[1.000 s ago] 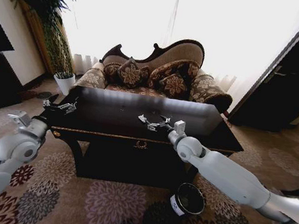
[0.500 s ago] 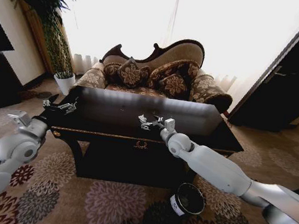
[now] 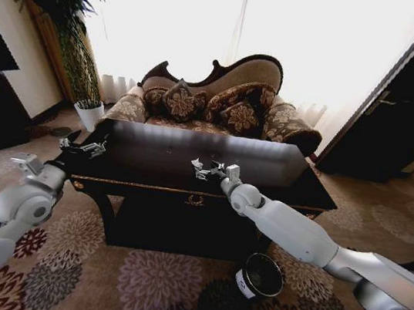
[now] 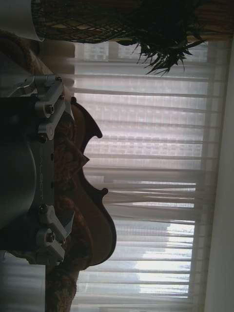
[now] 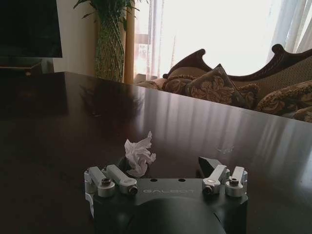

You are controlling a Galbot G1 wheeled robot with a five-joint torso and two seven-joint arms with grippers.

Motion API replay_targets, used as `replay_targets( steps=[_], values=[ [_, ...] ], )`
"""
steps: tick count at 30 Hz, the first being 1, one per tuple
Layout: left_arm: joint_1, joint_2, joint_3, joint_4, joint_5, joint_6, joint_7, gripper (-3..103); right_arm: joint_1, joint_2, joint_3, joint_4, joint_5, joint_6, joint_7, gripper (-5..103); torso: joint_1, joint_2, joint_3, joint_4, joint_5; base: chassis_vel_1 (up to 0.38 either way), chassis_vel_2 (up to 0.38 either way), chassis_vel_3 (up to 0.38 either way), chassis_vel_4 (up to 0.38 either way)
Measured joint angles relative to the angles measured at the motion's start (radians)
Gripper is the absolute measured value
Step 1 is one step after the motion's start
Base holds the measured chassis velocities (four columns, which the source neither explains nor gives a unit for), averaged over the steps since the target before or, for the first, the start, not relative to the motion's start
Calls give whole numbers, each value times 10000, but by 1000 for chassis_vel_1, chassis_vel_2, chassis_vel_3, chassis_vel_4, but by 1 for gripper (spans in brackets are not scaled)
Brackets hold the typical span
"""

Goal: Move to the front of the table and place the trash on the table into the trash bin.

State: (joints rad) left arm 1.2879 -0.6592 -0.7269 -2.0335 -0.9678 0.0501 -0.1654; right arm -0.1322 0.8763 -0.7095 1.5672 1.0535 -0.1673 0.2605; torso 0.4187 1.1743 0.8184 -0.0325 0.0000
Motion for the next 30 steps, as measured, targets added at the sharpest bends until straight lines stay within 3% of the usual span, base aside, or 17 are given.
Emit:
replay_targets(
  steps=[1, 4, 5, 7, 10, 13, 15, 19, 24, 30],
  values=[
    [0, 0, 0, 0, 0, 0, 0, 100, 0, 0, 0, 0, 0, 0, 0, 85, 0, 0, 0, 0, 0, 0, 0, 0, 0],
    [0, 0, 0, 0, 0, 0, 0, 100, -5, 3, -50, -33, -45, 34, -16, 68, 0, 0, 0, 1, 0, 0, 0, 0, 0],
    [0, 0, 0, 0, 0, 0, 0, 100, -5, 3, -50, -33, -45, 34, -16, 68, 0, 0, 0, 1, 0, 0, 0, 0, 0],
    [0, 0, 0, 0, 0, 0, 0, 100, -6, 10, -58, -33, -56, 37, -17, 57, -1, 0, -1, 1, 0, 0, 0, 0, 0],
    [0, 0, 0, 0, 0, 0, 0, 100, -4, 20, -68, -44, -57, 38, -18, 51, 0, 0, -1, 1, 0, 0, 0, 0, 0],
    [0, 0, 0, 0, 0, 0, 0, 100, 5, 0, -86, -28, -57, 38, 2, 35, 0, 0, -1, 0, 0, 0, 0, 0, 0],
    [0, 0, 0, 0, 0, 0, 0, 100, 5, -11, -89, -4, -53, 38, 12, 35, 0, 0, 0, -1, 0, 0, 0, 0, 0],
    [0, 0, 0, 0, 0, 0, 0, 100, -14, -66, -88, 111, -35, 29, 44, 14, 0, 0, 1, -1, 0, 0, 0, 0, 0],
    [0, 0, 0, 0, 0, 0, 0, 100, -65, -110, -38, 203, -27, 20, 51, 2, 0, -1, 2, -1, 0, 0, 0, 0, 0],
    [0, 0, 0, 0, 0, 0, 0, 100, -198, -231, 121, 390, -26, 15, 61, 1, 1, -1, 3, -1, 0, 0, 0, 0, 0]
  ],
)
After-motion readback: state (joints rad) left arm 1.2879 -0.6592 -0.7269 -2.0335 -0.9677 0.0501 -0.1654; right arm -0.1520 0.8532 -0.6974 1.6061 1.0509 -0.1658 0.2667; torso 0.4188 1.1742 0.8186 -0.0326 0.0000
